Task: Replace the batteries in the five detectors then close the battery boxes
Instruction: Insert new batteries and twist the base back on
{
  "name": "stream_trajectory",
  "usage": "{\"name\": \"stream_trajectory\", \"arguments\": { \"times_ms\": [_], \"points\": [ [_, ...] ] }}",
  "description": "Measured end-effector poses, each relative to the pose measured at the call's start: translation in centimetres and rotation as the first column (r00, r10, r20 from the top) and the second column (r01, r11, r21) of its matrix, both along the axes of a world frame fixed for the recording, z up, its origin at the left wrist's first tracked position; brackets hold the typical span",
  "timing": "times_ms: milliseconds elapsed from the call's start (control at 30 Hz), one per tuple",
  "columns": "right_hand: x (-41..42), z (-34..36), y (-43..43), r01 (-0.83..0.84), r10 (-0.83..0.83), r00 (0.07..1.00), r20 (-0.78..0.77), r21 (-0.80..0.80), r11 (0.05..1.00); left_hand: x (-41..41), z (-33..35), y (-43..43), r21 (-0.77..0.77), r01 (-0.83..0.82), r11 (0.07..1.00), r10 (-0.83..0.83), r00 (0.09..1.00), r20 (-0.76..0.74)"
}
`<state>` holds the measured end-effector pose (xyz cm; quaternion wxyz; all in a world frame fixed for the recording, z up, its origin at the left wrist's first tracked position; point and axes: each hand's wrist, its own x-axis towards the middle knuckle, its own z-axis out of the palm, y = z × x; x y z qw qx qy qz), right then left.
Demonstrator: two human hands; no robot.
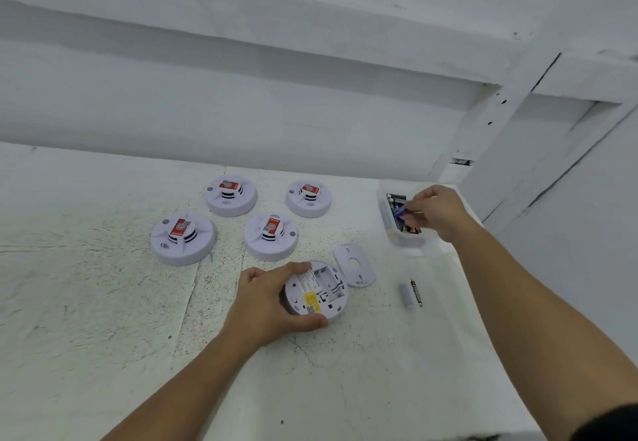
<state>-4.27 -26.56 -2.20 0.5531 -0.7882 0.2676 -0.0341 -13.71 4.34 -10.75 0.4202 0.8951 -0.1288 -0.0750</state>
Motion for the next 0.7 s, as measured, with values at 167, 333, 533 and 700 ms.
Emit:
{"name": "stream_trajectory", "arguments": {
  "times_ms": [167,333,533,700],
  "points": [
    [-2.8,2.6,3.2,-0.032,-0.025,0.983,0.183,0.303,0.953,0.0,0.0,-0.1,-0.008,-0.005,1.0,0.005,1.0,0.0],
    [-6.4,1.0,7.8,-0.189,0.133,0.971,0.198,0.299,0.936,0.0,0.0,0.0,-0.003,-0.002,1.0,0.002,1.0,-0.001],
    [-10.4,-3.2,11.9,-0.269,0.266,0.955,0.129,0.004,0.963,0.0,0.0,-0.1,0.013,-0.003,1.0,0.003,1.0,-0.002],
    [-12.5,-5.4,13.7,-0.264,0.344,0.917,0.202,-0.338,0.903,0.1,-0.3,0.0,0.009,0.006,1.0,-0.007,0.999,0.033]
  ]
}}
